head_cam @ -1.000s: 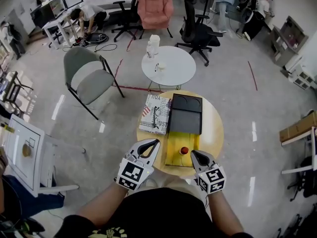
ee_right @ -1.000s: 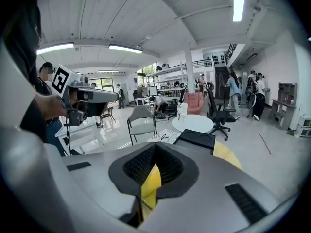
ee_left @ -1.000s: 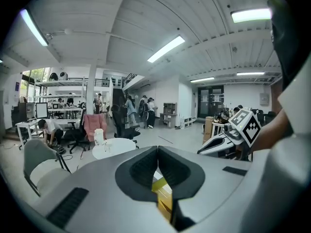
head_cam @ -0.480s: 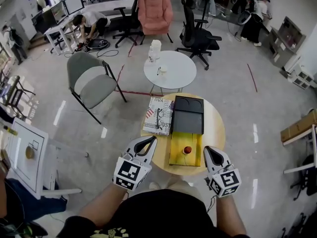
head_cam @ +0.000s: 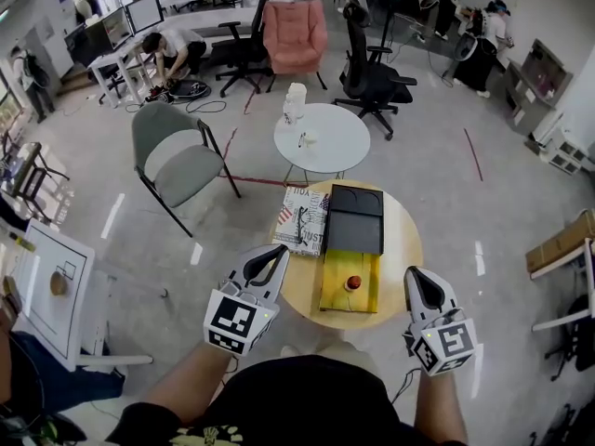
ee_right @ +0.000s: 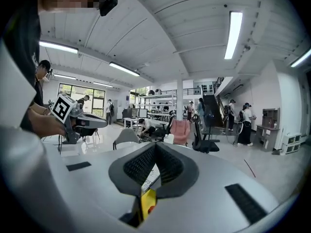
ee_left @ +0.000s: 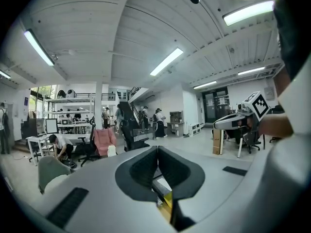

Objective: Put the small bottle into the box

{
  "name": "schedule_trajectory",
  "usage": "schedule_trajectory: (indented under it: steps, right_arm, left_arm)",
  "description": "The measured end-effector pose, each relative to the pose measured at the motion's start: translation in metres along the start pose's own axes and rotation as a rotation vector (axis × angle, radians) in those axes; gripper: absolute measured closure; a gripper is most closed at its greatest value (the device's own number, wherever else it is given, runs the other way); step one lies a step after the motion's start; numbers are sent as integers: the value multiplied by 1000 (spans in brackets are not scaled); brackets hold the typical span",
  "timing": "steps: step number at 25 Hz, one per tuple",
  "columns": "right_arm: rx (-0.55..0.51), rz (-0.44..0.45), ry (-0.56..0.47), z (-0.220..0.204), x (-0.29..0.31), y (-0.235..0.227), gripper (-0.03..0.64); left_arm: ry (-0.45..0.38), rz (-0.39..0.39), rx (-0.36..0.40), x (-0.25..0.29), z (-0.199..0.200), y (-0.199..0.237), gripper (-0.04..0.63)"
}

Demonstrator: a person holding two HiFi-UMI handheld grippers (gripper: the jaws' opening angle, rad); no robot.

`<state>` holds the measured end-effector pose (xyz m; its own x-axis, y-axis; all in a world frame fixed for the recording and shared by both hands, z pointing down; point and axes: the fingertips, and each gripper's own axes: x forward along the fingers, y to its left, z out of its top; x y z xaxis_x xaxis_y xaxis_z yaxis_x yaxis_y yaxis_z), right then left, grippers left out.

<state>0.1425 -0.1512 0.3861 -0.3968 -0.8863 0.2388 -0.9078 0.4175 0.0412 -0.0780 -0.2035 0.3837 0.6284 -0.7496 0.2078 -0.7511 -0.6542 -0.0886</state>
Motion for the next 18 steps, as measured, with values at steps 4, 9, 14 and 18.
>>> schedule_trajectory:
  steps: [4, 9, 14, 18]
  right_arm:
    - [12, -26, -20, 15, -7, 0, 603]
    - [10, -10, -8, 10, -6, -1, 603]
    - [-5, 7, 13, 3, -6, 0, 603]
    - [-17, 18, 33, -2, -6, 3, 603]
  left_arm:
    - [-24, -9, 19, -2, 14, -6, 577]
    - [-28, -6, 17, -2, 13, -9, 577]
    - [-22, -8, 3, 2, 5, -11, 577]
    - [-14, -16, -10, 5, -3, -17, 577]
